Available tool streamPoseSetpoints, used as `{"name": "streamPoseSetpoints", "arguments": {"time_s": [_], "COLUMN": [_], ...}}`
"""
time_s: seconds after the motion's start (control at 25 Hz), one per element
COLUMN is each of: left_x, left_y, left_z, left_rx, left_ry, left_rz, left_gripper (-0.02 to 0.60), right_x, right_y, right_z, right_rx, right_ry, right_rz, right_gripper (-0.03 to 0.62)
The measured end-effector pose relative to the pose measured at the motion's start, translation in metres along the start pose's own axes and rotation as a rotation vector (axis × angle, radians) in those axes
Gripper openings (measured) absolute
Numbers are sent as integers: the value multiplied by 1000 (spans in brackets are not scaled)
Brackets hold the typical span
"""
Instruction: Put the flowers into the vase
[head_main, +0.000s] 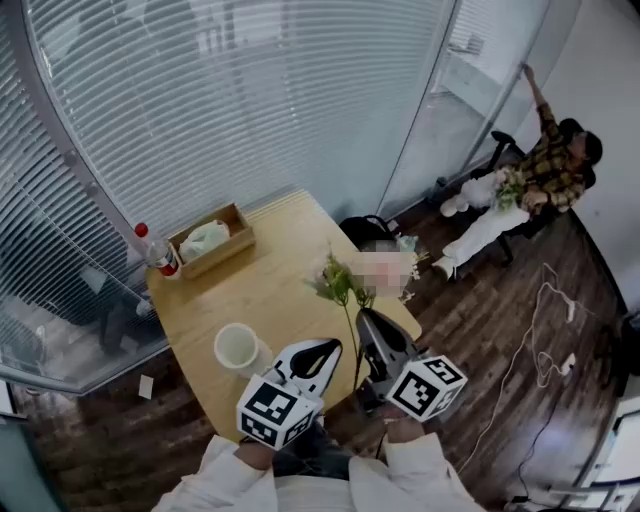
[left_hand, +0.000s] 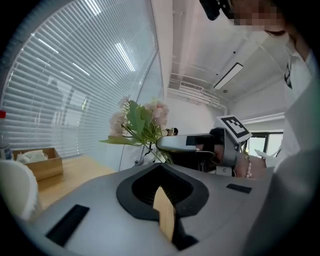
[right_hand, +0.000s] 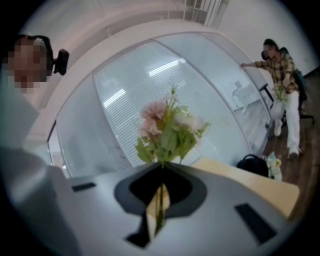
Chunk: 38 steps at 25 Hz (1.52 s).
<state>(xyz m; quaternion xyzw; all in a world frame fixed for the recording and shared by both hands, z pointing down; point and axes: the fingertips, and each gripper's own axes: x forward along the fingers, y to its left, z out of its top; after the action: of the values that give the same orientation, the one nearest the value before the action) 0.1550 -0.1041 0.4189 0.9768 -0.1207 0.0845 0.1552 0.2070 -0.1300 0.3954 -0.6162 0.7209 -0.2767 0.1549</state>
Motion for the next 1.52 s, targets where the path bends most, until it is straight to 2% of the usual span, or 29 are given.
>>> {"name": "streamPoseSetpoints", "arguments": {"time_s": [0.16, 0.64, 0.8, 1.0, 1.36, 1.52], "left_x": [-10, -59, -77, -99, -140, -155], "left_y": [5, 40, 44, 57, 79, 84], "left_z": [22, 82, 91, 88, 96, 96], "left_rx": [38, 168, 146, 56, 49, 35], "left_ry": [-46, -181, -219, -253, -300, -300], "left_rz": [26, 149, 180, 186, 276, 285], "left_gripper": [8, 8, 8, 8, 8, 8], "right_x": [2, 36, 44, 61, 77, 81], "right_y": [22, 101, 122, 150, 196, 212], "right_z": [17, 36, 38, 25, 17, 13], "right_rx": [-34, -160, -167, -190, -185, -196], "right_ry": [-20, -50, -42, -20, -15, -10], "right_rz": [50, 290, 348, 412, 541, 580], "right_gripper": [23, 23, 23, 23, 23, 25]}}
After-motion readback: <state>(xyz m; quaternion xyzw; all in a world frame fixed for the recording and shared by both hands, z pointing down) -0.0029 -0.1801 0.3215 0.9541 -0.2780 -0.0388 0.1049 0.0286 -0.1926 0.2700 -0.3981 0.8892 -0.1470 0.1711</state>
